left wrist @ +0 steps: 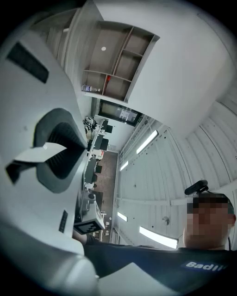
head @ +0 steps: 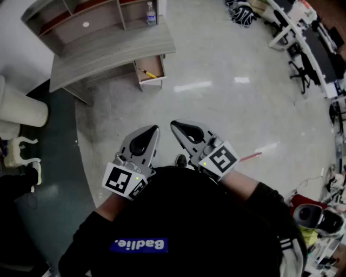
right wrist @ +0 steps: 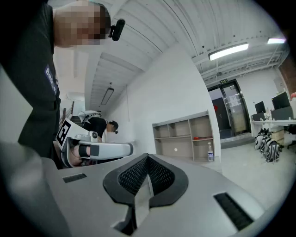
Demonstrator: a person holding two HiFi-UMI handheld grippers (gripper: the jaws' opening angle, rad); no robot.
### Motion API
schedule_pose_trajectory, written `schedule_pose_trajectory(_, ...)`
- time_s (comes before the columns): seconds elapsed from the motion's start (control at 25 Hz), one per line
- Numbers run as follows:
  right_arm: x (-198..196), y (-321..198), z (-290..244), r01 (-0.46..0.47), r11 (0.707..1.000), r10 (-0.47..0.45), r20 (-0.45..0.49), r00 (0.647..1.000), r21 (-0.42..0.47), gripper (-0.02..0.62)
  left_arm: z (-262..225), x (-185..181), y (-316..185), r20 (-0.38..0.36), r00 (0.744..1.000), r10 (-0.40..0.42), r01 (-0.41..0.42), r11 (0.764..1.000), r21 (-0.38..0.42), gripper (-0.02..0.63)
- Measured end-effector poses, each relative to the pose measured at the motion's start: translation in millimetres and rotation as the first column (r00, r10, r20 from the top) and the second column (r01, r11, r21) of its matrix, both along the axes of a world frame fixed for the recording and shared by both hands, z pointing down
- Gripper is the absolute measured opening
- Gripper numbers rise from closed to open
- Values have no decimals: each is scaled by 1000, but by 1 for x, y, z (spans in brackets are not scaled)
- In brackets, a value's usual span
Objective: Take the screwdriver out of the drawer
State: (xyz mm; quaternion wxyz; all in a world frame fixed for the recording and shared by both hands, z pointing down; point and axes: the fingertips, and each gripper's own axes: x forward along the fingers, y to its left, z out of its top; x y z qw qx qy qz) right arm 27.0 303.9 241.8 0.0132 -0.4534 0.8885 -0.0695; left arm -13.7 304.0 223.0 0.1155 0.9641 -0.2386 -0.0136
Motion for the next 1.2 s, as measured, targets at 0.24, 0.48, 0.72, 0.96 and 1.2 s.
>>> schedule_pose_trajectory(0.24,-4,1,2,5,1000,-5,5,1000,-2,26,5,-3,2,1,1000,-3,3,1000,-16,-2)
schedule_pose_trajectory(0.48,-4,1,2,9,1000,-9,9,1000,-4,26,5,-2,2,-4,1000,-14,14,1000,-28,-2)
schedule_pose_trajectory(0.72,3,1,-2,3,1000,-3,19,1000,14,26,7,1,1,7,1000,-16,16,1000,-21,-2)
schedule_pose_trajectory(0.96,25,0,-3,28,999,-29,31,999,18,26,9,24,0,12,999,-43,44,998,-39,-2)
schedule_pose_trajectory(1.2,54,-5,1,77,997,-78,38,996,22,26,8,57,-3,0,997,-80,80,996,-32,-2)
